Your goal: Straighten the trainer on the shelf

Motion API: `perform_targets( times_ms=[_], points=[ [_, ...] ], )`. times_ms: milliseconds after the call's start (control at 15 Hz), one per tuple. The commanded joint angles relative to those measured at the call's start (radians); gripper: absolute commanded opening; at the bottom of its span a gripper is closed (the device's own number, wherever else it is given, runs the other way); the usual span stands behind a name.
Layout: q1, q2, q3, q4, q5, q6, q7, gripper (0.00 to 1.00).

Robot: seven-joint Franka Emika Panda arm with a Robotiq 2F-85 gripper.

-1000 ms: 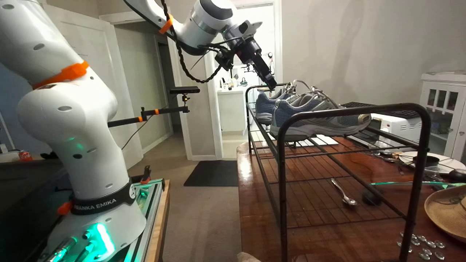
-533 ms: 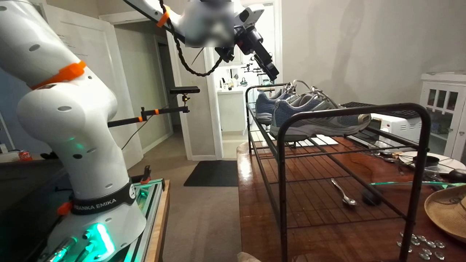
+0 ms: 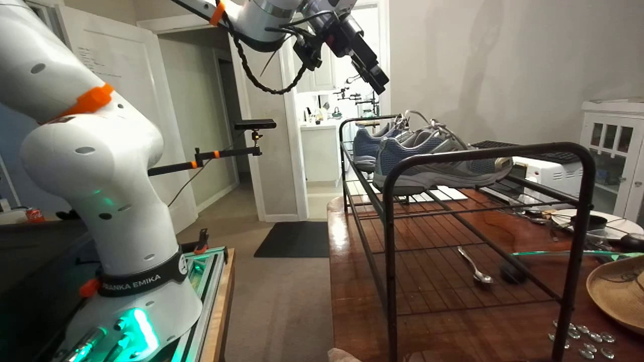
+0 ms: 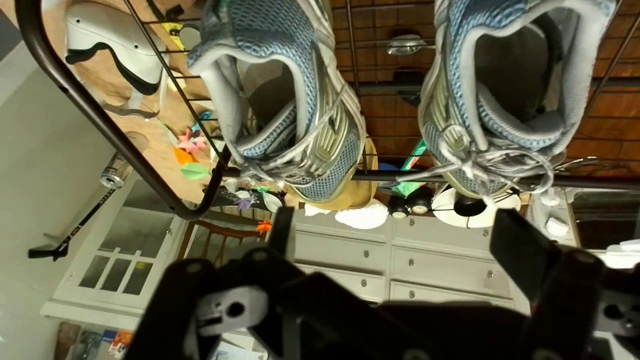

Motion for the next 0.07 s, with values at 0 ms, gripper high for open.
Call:
perform_targets(
  times_ms=[0],
  points=[
    [-0.033,-0.011,0.026,-0.001,0.020,0.004,-0.015,1.00]
  ],
)
